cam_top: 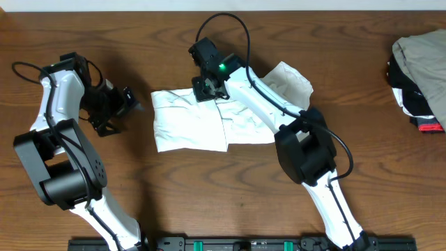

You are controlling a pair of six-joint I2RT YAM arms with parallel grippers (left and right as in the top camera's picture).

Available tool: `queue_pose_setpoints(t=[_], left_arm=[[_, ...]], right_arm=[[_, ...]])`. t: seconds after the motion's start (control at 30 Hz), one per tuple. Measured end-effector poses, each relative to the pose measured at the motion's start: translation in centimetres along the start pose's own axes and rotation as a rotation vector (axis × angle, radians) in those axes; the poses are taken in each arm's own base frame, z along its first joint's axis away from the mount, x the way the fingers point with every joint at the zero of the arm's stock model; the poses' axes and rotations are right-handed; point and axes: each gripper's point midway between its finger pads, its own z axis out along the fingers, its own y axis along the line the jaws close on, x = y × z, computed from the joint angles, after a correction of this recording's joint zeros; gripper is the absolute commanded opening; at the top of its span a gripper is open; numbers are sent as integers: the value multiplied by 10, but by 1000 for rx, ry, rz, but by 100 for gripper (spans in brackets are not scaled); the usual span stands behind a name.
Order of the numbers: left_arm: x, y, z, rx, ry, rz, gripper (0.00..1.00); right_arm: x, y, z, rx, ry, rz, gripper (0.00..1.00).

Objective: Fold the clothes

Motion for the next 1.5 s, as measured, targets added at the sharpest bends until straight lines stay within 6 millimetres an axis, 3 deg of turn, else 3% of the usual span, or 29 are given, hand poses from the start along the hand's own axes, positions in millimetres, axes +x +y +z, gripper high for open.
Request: queue_pose_setpoints(t=[0.23, 0.43, 0.47, 0.5, 0.53, 0.57, 0.6, 0.63, 0.77, 0.83, 0.93, 1.03, 1.1, 1.2, 1.27, 1.5], left_arm=[[18, -34, 12, 46, 54, 148, 98], [47, -74, 32, 34, 109, 307, 100], [51, -81, 35, 34, 115, 334, 92], [55, -86, 37, 34, 119, 349, 80], [58, -91, 38, 36, 119, 369, 62], [62, -97, 38, 42, 114, 394, 54], [64, -102, 37, 45, 105, 415, 38], [65, -107, 34, 50, 91, 436, 30], [69, -122, 19, 75, 35, 494, 30], [71, -125, 15, 80, 24, 501, 29], [71, -125, 16, 76, 24, 502, 21], [71, -125, 16, 74, 25, 505, 19], [71, -125, 17, 72, 25, 506, 19], [69, -122, 20, 50, 20, 507, 19], [66, -118, 25, 34, 14, 505, 13], [67, -94, 58, -13, 59, 460, 9]], right_arm=[[1, 0, 8, -8, 5, -11, 1], [5, -16, 19, 59, 14, -5, 1], [4, -19, 19, 70, 11, -2, 1], [4, -23, 18, 79, 10, 1, 2], [3, -27, 17, 91, 10, 7, 2], [3, -33, 17, 102, 15, 17, 2], [2, -40, 14, 114, 19, 30, 2], [1, -47, 12, 124, 22, 47, 2], [-9, -84, -18, 164, 20, 136, 8], [-18, -105, -44, 179, 1, 187, 12], [-27, -135, -91, 203, -30, 255, 17], [-28, -150, -130, 219, -52, 283, 26], [-25, -151, -151, 224, -58, 274, 33], [-19, -147, -173, 223, -53, 250, 34], [-15, -144, -182, 223, -49, 241, 34], [-5, -144, -185, 232, -11, 236, 33]])
